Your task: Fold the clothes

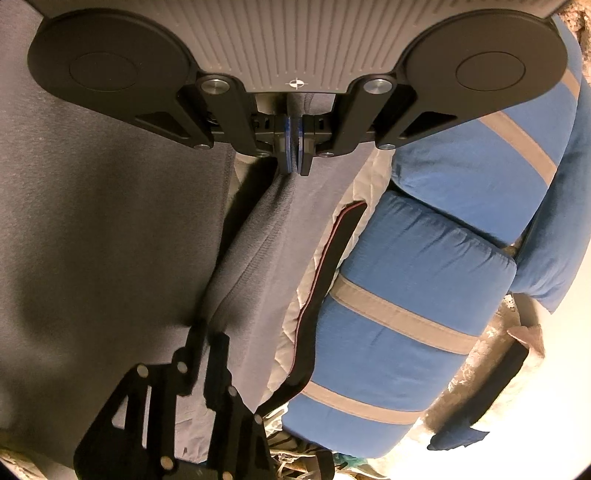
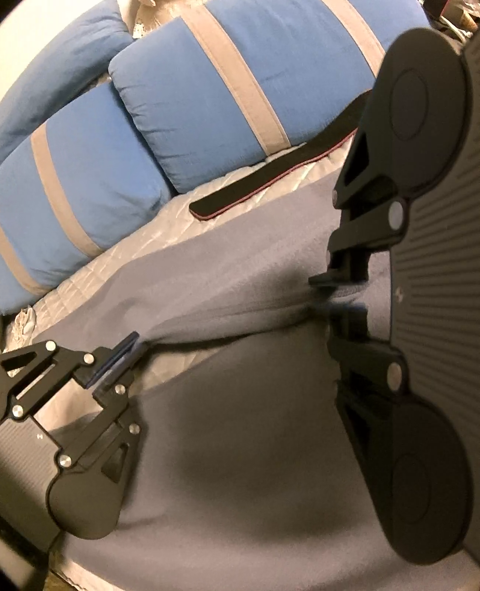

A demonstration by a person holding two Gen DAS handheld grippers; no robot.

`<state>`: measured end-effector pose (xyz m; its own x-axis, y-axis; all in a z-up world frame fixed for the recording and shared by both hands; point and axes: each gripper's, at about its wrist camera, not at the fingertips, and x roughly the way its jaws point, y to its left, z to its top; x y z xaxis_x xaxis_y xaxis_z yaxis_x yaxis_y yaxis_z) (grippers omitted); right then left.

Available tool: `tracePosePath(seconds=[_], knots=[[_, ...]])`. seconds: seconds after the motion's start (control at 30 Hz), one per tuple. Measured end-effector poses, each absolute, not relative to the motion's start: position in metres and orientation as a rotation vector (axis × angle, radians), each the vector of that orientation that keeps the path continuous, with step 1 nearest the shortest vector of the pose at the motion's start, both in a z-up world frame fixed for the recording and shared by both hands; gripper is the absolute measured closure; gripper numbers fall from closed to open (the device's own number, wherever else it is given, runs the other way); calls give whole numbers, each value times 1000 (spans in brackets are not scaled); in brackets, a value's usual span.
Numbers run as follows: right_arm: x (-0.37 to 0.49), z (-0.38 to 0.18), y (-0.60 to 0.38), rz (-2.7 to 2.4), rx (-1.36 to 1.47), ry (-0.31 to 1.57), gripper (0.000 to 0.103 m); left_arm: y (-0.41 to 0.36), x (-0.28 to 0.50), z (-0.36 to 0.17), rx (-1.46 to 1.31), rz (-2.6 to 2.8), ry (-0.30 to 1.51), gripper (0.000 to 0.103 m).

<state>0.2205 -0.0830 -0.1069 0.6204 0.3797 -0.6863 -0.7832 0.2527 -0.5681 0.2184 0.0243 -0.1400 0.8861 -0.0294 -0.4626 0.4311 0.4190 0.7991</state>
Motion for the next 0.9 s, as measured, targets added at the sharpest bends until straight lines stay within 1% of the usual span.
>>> tracePosePath(seconds=[0.13, 0.3, 0.33, 0.37, 0.4, 0.43, 0.57, 0.9], knots=[[212, -103, -87, 850, -1067, 428, 97, 25, 219, -139, 1102, -289, 416, 99], [202, -104, -93, 872, -1125, 381, 98, 28, 219, -127, 1060, -276, 441, 96], [201, -105, -93, 873, -1140, 370, 98, 27, 217, -123, 1053, -287, 435, 85], [199, -106, -93, 874, -1154, 360, 98, 25, 214, -118, 1037, -309, 417, 76], [197, -107, -93, 875, -1169, 350, 98, 22, 211, -113, 1010, -341, 393, 62], [196, -107, -93, 878, -1175, 346, 98, 18, 210, -108, 978, -375, 375, 58], [196, -111, -95, 877, -1177, 329, 98, 0, 219, -102, 856, -488, 369, 58], [197, -114, -96, 872, -1174, 301, 98, -12, 251, -120, 836, -532, 458, 59]])
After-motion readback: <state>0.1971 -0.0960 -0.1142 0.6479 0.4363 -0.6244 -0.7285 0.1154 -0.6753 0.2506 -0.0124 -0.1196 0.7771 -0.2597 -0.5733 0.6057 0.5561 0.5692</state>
